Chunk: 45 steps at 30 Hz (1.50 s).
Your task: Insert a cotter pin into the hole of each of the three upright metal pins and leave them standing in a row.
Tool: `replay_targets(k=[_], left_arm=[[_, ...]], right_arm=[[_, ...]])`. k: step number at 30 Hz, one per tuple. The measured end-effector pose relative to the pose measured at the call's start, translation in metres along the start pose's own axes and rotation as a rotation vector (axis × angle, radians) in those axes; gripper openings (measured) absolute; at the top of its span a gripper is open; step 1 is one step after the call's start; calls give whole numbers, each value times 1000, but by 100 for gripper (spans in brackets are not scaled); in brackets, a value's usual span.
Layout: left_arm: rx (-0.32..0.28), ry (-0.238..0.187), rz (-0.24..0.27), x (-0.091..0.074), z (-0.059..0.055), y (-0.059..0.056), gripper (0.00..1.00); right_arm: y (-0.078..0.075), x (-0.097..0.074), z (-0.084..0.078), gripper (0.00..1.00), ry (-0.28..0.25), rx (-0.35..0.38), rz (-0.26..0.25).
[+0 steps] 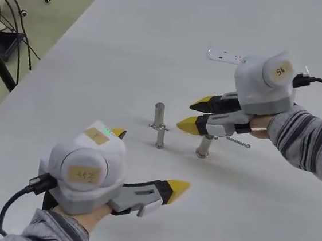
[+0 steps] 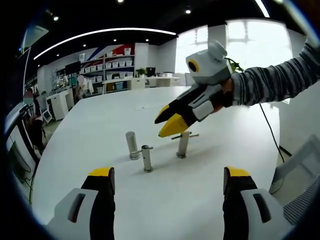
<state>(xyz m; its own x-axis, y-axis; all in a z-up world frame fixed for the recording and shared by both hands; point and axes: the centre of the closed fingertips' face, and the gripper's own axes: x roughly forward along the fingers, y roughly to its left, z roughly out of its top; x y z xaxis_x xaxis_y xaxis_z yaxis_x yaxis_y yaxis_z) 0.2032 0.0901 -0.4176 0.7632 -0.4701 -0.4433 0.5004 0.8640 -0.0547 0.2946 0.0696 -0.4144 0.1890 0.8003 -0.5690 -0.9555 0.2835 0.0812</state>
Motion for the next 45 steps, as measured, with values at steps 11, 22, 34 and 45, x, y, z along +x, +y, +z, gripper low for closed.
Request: replay_targets(k=[11,22,34,45], left_arm=[[29,10,-10,-4,0,-5,93],[42,11,-10,-3,-1,-6,93],[30,3,-11,-2,0,-5,92],[32,0,-12,-1,0,-4,91]], right_arm=[[-9,40,12,26,2,-5,-5],[-20,65,11,18,8,-3,4],[-18,74,11,10,31,-49,0],[-21,73,10,8,66,-90,-18]])
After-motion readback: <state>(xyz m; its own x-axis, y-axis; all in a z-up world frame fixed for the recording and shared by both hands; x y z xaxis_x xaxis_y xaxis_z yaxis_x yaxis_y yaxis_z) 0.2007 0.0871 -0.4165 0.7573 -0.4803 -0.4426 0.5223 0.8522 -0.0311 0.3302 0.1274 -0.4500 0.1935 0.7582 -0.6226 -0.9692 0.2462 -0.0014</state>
